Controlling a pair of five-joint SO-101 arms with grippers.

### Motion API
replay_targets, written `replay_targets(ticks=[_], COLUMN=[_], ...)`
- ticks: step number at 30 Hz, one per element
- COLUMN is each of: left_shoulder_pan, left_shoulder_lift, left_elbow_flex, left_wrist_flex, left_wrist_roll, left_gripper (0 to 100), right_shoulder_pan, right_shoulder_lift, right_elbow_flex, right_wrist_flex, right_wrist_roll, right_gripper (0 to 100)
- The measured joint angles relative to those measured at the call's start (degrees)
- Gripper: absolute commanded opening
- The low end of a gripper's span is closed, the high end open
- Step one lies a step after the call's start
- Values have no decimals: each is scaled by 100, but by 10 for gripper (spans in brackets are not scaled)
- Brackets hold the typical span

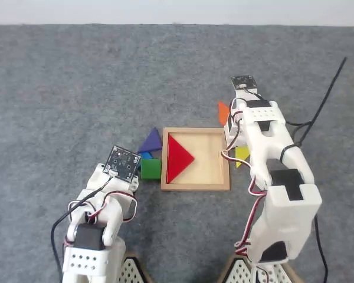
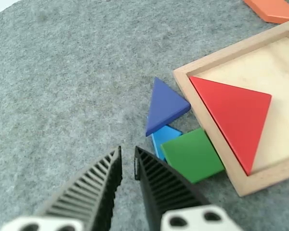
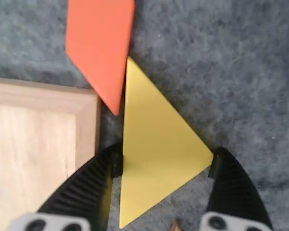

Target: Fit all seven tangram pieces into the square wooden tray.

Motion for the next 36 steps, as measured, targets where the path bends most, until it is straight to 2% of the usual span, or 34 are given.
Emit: replay_targets(ticks=[8, 11, 17, 19, 22, 25, 30, 36], left_shoulder_pan=[0, 0, 0, 0, 0, 0, 0, 0], left_shoulder_lift=[0, 0, 0, 0, 0, 0, 0, 0], left_elbow_flex=[0, 0, 0, 0, 0, 0, 0, 0], left_wrist_flex=[0, 0, 0, 0, 0, 0, 0, 0], left_wrist_roll=[0, 0, 0, 0, 0, 0, 0, 0], left_gripper=[51, 51, 51, 51, 51, 51, 51, 51], right_shoulder_pan=[-9, -9, -26, -18, -18, -18, 0, 0], right_shoulder_lift=[-193, -642, -1530, -1688, -1741, -1705, -1266, -844], right_elbow_flex=[9, 193, 949, 1081, 1081, 1046, 800, 695], right_wrist_flex=[123, 149, 18, -79, -193, -193, -193, -642], right_wrist_roll=[-193, -246, -290, -290, -281, 123, 993, 1240], right_gripper=[173, 137, 139, 168, 284, 347, 348, 348])
